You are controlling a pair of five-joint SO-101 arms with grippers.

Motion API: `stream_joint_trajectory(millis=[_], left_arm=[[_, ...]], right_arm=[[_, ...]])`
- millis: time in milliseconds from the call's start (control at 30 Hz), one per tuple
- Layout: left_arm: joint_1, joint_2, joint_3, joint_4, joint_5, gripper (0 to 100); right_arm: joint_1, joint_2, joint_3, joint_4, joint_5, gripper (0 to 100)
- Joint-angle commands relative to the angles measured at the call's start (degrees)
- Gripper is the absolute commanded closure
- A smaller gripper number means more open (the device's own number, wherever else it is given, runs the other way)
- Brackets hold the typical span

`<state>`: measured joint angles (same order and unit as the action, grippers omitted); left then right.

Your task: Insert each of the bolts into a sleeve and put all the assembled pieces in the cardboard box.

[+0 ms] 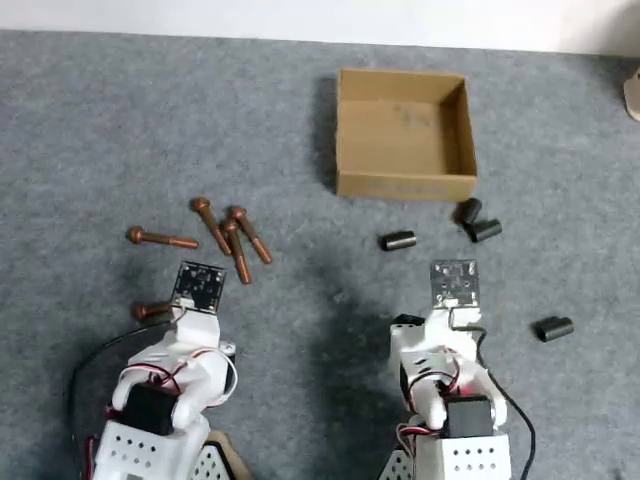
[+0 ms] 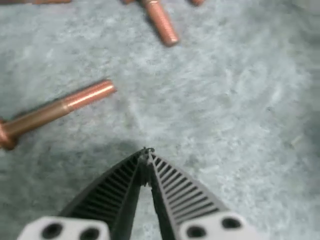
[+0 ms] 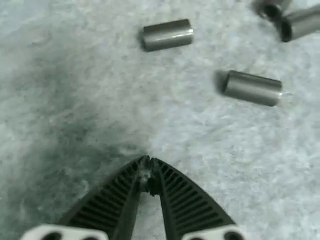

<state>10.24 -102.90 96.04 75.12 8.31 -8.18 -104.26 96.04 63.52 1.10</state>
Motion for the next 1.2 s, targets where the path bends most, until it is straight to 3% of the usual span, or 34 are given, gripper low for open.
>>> stream_joint_trajectory(millis=[0,167,333,567,733,933,1167], left_arm=[[2.0,0.2,1.2,0.0,-0.2,99],[0.0,0.2,-2.2,0.2,-2.3,99],[-6.5,0.2,-3.6,-6.0,-31.6,99],[-7.9,0.4,-1.5,-9.7,-38.9,99],[-13.9,0.7,-8.0,-9.8,-29.8,99],[-15.1,0.9,-13.8,-6.4,-22.1,99],[-19.7,4.6,-15.0,-6.9,-20.6,99]], right_arm=[[-0.7,-0.5,7.9,-1.2,-0.5,99.4],[1.9,-0.7,7.9,-0.1,-0.5,99.4],[2.1,-0.7,7.9,0.0,-0.4,99.4],[2.1,-0.7,7.9,0.0,-0.4,99.4],[2.1,-0.8,7.9,-0.3,-0.4,99.4],[2.1,-0.8,7.9,-0.3,-0.4,99.4],[2.1,-0.8,7.9,-0.1,-0.4,99.4]])
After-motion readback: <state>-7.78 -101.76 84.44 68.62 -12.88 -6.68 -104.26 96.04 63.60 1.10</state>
